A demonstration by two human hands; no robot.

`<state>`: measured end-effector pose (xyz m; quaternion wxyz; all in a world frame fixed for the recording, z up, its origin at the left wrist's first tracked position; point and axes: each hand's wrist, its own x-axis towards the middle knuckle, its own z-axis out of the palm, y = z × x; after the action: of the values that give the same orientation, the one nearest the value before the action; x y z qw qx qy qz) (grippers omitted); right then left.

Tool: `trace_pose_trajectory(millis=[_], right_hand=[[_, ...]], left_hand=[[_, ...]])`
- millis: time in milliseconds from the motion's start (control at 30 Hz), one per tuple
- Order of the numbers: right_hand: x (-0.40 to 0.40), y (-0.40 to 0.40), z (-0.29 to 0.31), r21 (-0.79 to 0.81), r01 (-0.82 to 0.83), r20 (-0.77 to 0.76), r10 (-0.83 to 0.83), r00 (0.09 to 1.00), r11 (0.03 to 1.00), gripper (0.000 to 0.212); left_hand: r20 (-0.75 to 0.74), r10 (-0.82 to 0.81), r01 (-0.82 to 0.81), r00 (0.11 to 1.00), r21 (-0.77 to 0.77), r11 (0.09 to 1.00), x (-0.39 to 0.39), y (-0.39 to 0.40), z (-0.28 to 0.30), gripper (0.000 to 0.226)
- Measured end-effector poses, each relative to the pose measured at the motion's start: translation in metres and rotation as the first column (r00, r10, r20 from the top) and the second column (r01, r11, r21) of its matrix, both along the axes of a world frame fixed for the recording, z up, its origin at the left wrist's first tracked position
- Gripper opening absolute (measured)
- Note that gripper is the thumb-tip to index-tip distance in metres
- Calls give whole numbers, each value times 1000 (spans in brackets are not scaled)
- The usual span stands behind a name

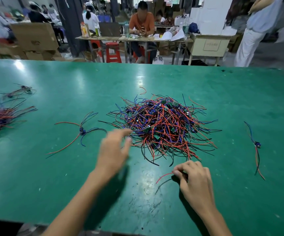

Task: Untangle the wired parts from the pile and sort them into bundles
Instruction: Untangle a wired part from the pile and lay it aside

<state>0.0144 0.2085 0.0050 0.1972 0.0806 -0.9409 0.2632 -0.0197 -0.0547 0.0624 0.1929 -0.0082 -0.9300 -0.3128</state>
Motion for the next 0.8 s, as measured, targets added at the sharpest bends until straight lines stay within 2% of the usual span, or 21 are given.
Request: trace_pose_trajectory(millis=[33,67,100,167,267,333,400,467,567,600,667,733,800], right_hand=[[-2,-6,3,2,-17,-50,17,999,1000,18],[-4,-13,7,-6,-42,-104,41,994,999,15],[-8,-19,11,-15,-70,-159,66,985,997,11],[-14,-26,19,-32,-106,-245,95,965,994,4],[-17,-29,21,-117,-67,-257,35,966,991,18],[-13,-27,15,-173,-26,-189,-8,982,985,22],[-8,-23,5,-182,-36,-83,21,996,983,20],[-6,-21,-1,-179,-76,-11,75,997,981,25],[-6,-22,1,-149,-114,34,120,992,982,24],[-5,-23,1,-127,-130,43,137,990,983,22],[-4,-25,3,-98,-153,49,159,986,983,21],[-4,-26,3,-91,-162,36,166,985,983,20],[-5,-27,4,-87,-160,32,164,986,983,19]], left_hand=[[73,-157,159,985,-17,987,14,24,2,23],[173,-266,283,948,-81,956,26,45,3,27],[251,-324,364,912,-131,922,32,61,0,28],[297,-352,390,888,-77,918,32,70,-3,23],[203,-266,257,942,68,964,11,46,-3,21],[59,-70,62,996,130,990,-9,17,-3,18],[-46,190,-184,981,114,976,-32,-22,-6,25],[-1,332,-332,943,-17,943,-50,-59,-16,43],[208,338,-255,918,-344,904,-59,-96,-44,49],[252,363,-246,897,-398,884,-60,-104,-53,52],[249,463,-342,851,-408,847,-62,-117,-62,57],[222,538,-448,813,-351,822,-67,-120,-59,55],[142,535,-486,833,-275,830,-69,-108,-50,51]])
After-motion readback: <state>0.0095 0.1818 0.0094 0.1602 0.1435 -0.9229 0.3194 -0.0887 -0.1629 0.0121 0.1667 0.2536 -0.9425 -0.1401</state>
